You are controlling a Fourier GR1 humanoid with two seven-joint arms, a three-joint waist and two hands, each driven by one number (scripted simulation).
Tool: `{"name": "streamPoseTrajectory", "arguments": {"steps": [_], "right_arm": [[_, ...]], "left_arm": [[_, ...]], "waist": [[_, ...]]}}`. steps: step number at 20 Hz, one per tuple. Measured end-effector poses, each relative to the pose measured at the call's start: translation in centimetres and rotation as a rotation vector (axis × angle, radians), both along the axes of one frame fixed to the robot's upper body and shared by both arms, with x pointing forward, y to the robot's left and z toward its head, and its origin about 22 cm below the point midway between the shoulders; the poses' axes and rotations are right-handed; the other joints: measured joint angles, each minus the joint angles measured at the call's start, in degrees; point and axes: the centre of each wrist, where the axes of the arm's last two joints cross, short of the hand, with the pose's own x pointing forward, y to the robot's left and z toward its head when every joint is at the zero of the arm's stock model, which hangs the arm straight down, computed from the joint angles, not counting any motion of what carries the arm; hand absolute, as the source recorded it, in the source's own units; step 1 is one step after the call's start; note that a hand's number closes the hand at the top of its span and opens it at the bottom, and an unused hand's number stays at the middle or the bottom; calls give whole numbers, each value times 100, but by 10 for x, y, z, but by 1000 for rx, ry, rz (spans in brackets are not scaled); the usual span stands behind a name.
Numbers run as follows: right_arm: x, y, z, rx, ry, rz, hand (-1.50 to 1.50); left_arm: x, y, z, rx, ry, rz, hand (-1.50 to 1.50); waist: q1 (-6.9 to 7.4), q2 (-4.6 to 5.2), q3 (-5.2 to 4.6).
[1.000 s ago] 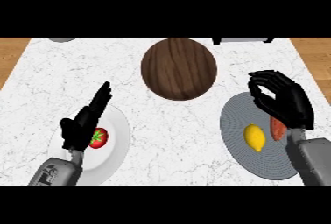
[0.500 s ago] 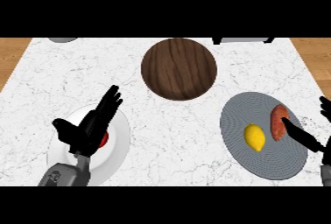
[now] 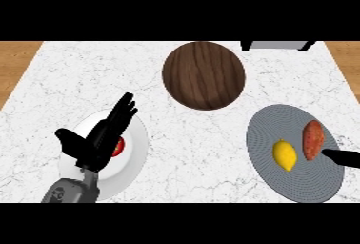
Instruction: Pick the sweet potato from the placemat and place it in the bowl
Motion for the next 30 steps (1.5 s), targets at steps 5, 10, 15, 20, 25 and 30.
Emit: {"name": "streamPoseTrajectory", "arguments": {"steps": [5, 10, 15, 20, 25, 30], "right_arm": [[27, 27, 39, 48, 192, -55, -150], [52, 50, 56, 107, 293, -55, -150], [65, 50, 54, 151, 367, -93, -150], [71, 46, 44, 180, 451, -115, -150], [73, 43, 34, 212, 520, -122, -150], [75, 45, 24, 216, 555, -114, -150]], "left_arm": [[2, -4, 2, -6, -1, -8, 0], [4, -1, 7, -8, -3, -13, 0], [3, 1, 8, -11, 0, -11, 0], [1, 1, 8, -8, -4, 0, 0], [2, 2, 8, -14, 0, -5, 0], [1, -1, 5, -18, -2, -3, 0]], "waist": [[53, 6, 20], [68, 13, 39], [41, 14, 49], [8, 13, 51], [-10, 12, 54], [-17, 11, 56]]}}
